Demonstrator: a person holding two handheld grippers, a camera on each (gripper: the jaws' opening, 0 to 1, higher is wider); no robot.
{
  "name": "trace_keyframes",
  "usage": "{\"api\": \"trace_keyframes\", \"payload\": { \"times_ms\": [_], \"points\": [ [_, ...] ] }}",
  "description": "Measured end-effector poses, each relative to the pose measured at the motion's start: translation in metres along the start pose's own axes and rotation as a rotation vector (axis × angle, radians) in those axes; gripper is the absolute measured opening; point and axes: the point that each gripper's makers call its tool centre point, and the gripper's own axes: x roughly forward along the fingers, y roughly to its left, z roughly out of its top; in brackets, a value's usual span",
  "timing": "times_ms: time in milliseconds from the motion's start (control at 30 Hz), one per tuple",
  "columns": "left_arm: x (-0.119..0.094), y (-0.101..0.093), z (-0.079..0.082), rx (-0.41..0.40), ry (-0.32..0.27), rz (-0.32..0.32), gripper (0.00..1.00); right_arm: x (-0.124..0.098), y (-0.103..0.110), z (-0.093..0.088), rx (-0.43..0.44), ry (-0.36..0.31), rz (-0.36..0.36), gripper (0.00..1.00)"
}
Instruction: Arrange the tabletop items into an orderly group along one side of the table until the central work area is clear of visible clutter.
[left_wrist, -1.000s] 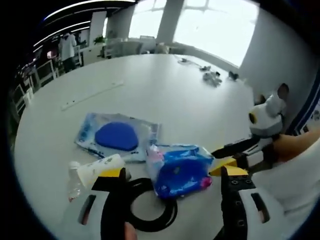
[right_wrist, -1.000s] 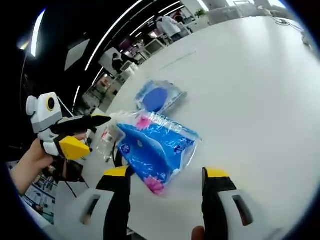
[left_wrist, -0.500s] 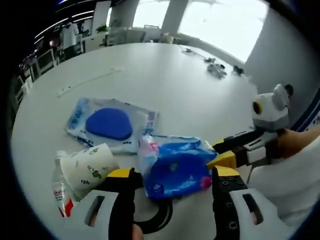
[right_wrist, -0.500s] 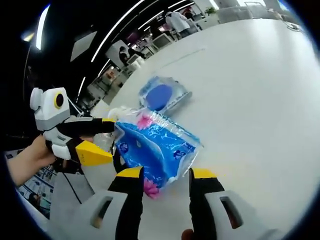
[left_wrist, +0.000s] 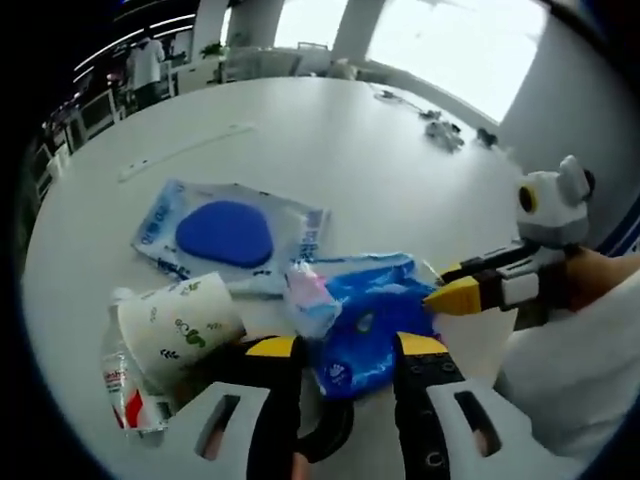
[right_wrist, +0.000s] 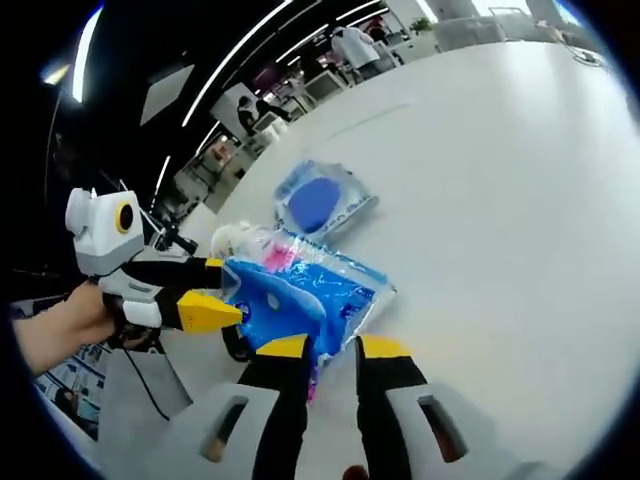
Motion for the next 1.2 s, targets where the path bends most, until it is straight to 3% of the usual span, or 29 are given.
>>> {"api": "trace_keyframes", "payload": {
  "times_ms": [100, 167, 200, 433, 567, 833, 1200],
  "points": [
    [-0.002, 0.001, 0.000, -0.009, -0.015, 0.001, 0.07, -0.006, -0.007, 0.007, -0.008, -0.021, -0.018, 0.08],
    [-0.002, 0.000, 0.006, -0.050, -0.053, -0.005, 0.04, -0.010, -0.010, 0.011, -0.009, -0.037, -0.023, 0.04],
    [-0.001, -0.002, 0.006, -0.065, -0.044, -0.024, 0.03, -0.012, -0.012, 0.015, -0.003, -0.048, -0.026, 0.04],
    [0.004, -0.011, 0.016, -0.050, -0.065, -0.019, 0.01, -0.019, -0.017, 0.031, -0.042, -0.077, -0.034, 0.01],
    [0.007, -0.018, 0.025, -0.043, -0.086, -0.021, 0.02, -0.024, -0.024, 0.041, -0.140, -0.080, -0.053, 0.00],
    [0.018, -0.027, 0.038, -0.053, -0.108, -0.019, 0.02, -0.033, -0.038, 0.051, -0.143, -0.096, -0.059, 0.00],
    [0.042, -0.043, 0.062, 0.002, -0.094, -0.024, 0.03, -0.047, -0.067, 0.075, -0.169, -0.118, -0.084, 0.00]
  ]
}}
